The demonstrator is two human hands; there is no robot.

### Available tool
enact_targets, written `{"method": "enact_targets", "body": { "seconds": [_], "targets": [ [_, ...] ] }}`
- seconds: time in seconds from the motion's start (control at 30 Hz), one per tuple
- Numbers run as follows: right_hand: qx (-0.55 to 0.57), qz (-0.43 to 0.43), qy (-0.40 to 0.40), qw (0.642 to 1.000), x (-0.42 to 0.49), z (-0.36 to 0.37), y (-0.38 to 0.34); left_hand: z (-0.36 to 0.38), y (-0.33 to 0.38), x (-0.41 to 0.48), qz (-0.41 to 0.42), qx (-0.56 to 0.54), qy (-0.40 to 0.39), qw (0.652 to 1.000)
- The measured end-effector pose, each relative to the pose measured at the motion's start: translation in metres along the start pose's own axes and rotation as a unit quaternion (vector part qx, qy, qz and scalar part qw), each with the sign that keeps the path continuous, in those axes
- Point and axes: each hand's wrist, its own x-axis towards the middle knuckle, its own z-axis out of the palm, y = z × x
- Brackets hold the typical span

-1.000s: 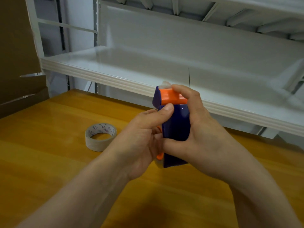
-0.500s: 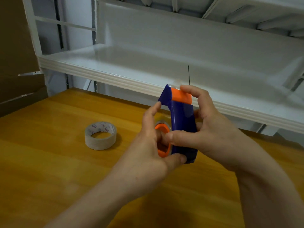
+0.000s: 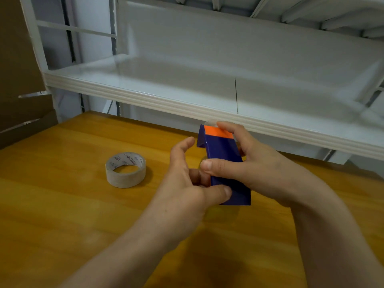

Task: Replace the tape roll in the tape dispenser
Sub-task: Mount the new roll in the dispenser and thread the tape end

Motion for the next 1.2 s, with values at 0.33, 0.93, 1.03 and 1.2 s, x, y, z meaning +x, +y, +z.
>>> {"method": "enact_targets", "body": {
  "seconds": [0.33, 0.93, 1.03, 1.2],
  "targets": [
    [-0.076, 0.033, -0.045, 0.995, 0.003, 0.004, -0.003, 0.000, -0.001, -0.002, -0.045, -0.064, 0.018, 0.997],
    [-0.069, 0.042, -0.092, 0.992, 0.014, 0.010, 0.013, 0.012, -0.007, -0.007, -0.084, -0.082, 0.058, 0.991],
    [-0.067, 0.044, -0.093, 0.992, 0.014, 0.011, 0.012, 0.013, -0.006, -0.008, -0.083, -0.088, 0.054, 0.991],
    [-0.052, 0.042, -0.091, 0.994, 0.014, 0.012, 0.011, 0.015, -0.005, -0.009, -0.065, -0.091, 0.056, 0.992]
  ]
}}
